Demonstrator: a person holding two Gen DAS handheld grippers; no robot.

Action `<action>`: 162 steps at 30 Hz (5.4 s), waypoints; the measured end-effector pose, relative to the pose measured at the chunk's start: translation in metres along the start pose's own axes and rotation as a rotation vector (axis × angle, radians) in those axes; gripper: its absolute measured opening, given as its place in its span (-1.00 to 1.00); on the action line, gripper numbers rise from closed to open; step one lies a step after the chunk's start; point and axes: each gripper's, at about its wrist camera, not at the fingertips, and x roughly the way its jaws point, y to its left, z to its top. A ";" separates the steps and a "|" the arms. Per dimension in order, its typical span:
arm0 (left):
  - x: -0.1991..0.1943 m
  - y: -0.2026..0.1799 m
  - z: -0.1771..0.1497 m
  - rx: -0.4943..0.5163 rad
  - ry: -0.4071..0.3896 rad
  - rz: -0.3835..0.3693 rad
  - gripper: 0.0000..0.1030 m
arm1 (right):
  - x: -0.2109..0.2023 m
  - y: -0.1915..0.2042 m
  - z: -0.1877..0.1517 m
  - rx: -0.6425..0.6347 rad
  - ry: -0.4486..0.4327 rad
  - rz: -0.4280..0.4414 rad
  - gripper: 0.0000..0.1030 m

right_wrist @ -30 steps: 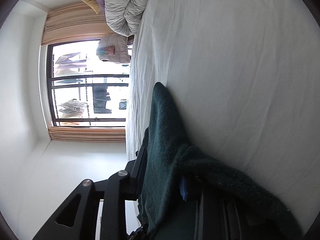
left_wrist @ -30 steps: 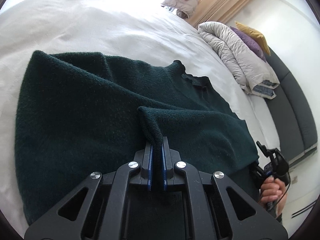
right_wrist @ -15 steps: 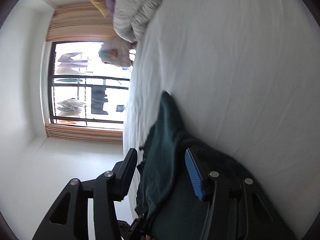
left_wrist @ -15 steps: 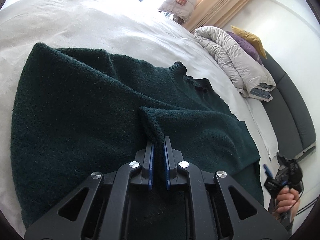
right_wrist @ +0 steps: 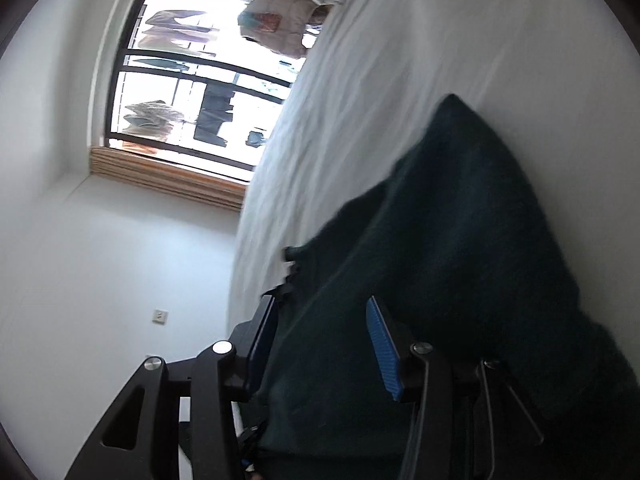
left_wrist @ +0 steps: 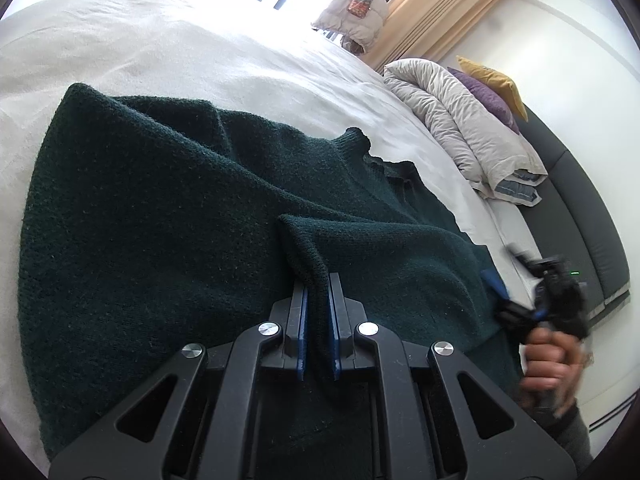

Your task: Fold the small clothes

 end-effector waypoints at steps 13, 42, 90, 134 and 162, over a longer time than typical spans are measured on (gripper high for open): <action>-0.003 0.005 -0.001 -0.005 -0.013 -0.017 -0.79 | -0.060 0.000 0.013 0.025 -0.247 -0.063 -0.17; -0.001 0.006 -0.002 -0.006 -0.021 -0.023 -0.78 | -0.091 -0.024 -0.031 -0.108 -0.055 -0.020 0.08; -0.161 -0.024 -0.112 0.135 -0.027 0.277 -0.70 | -0.204 -0.037 -0.135 -0.213 0.038 -0.047 0.46; -0.234 -0.101 -0.438 1.564 -0.217 0.782 0.02 | -0.298 0.037 -0.299 -1.014 -0.105 -0.490 0.62; -0.313 -0.158 -0.311 1.061 -0.287 0.449 -0.94 | -0.256 -0.009 -0.387 -1.789 0.005 -0.904 0.16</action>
